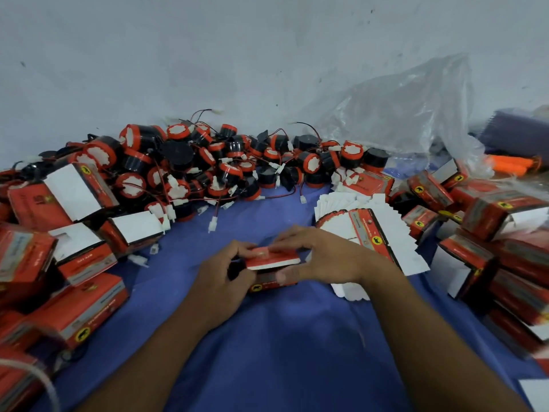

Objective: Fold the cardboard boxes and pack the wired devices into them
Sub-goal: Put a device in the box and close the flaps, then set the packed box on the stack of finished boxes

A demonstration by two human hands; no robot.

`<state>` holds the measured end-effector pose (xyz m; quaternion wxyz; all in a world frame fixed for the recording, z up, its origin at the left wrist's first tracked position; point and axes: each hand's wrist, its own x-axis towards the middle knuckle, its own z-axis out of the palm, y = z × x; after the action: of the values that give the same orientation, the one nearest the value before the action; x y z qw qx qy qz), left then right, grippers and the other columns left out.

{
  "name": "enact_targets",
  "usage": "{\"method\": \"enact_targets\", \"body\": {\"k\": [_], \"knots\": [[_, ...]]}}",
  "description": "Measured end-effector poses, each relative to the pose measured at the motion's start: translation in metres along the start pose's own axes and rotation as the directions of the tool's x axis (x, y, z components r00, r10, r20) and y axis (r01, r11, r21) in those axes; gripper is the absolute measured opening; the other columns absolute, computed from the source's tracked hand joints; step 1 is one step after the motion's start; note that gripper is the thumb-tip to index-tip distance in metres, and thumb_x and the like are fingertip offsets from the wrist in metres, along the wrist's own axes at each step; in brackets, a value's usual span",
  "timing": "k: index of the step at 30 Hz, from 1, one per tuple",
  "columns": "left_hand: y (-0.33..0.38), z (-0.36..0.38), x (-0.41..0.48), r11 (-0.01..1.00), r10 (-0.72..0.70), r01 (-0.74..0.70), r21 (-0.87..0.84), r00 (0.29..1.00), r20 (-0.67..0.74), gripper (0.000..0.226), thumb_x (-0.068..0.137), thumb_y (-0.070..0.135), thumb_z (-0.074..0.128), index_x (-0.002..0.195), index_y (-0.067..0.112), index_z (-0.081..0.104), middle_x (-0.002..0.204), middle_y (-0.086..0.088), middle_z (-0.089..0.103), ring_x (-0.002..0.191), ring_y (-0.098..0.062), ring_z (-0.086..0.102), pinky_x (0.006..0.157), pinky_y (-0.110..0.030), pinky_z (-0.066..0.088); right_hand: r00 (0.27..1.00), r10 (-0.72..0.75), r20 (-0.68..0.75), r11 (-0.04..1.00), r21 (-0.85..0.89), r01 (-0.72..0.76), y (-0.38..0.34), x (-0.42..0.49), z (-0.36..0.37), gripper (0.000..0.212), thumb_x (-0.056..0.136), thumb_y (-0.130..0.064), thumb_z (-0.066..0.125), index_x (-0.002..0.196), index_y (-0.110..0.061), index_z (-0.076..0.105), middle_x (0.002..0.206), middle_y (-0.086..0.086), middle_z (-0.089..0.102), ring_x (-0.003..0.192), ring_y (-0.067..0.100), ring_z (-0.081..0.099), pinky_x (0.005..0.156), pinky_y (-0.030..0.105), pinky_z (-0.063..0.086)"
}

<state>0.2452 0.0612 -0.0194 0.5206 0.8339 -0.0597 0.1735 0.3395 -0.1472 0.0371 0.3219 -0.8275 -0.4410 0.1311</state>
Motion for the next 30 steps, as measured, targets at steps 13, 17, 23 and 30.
{"method": "enact_targets", "body": {"k": [13,17,23,30], "knots": [[-0.003,0.003,0.002,0.992,0.111,-0.110,0.054,0.994,-0.007,0.032,0.089,0.044,0.060,0.117,0.030,0.068,0.123,0.021,0.065,0.117,0.002,0.058,0.100,-0.024,0.047,0.989,0.029,-0.144,0.982,0.187,-0.001,0.014,0.003,0.012,0.034,0.088,-0.030,0.077,0.122,-0.029,0.073,0.118,-0.013,0.068,0.116,0.007,0.060,0.104,0.033,0.048],[-0.001,0.002,0.003,0.995,0.097,-0.097,0.009,0.995,-0.025,0.023,0.095,0.036,0.056,0.113,0.030,0.069,0.116,0.023,0.067,0.109,0.003,0.062,0.090,-0.016,0.049,0.987,0.033,-0.155,0.981,0.193,-0.002,0.013,0.003,0.017,0.030,0.096,-0.031,0.067,0.125,-0.033,0.070,0.119,-0.010,0.066,0.114,0.004,0.058,0.102,0.029,0.047],[0.002,0.002,0.003,0.995,0.095,-0.094,0.040,0.995,-0.016,0.023,0.097,0.037,0.046,0.112,0.039,0.064,0.109,0.028,0.067,0.102,0.004,0.063,0.079,-0.009,0.048,0.984,0.032,-0.174,0.989,0.149,-0.006,0.005,0.000,0.019,0.027,0.099,-0.030,0.063,0.125,-0.027,0.071,0.118,-0.012,0.067,0.114,0.002,0.056,0.100,0.022,0.046],[-0.005,0.006,0.003,0.985,0.139,-0.132,0.109,0.988,-0.060,0.025,0.096,0.011,0.061,0.117,0.022,0.070,0.125,0.017,0.064,0.121,0.002,0.056,0.104,-0.021,0.044,0.989,0.064,-0.134,0.995,0.079,-0.054,0.008,0.003,0.028,0.036,0.100,-0.027,0.062,0.135,-0.022,0.064,0.155,-0.007,0.045,0.140,0.003,0.040,0.119,0.027,0.032]]}}
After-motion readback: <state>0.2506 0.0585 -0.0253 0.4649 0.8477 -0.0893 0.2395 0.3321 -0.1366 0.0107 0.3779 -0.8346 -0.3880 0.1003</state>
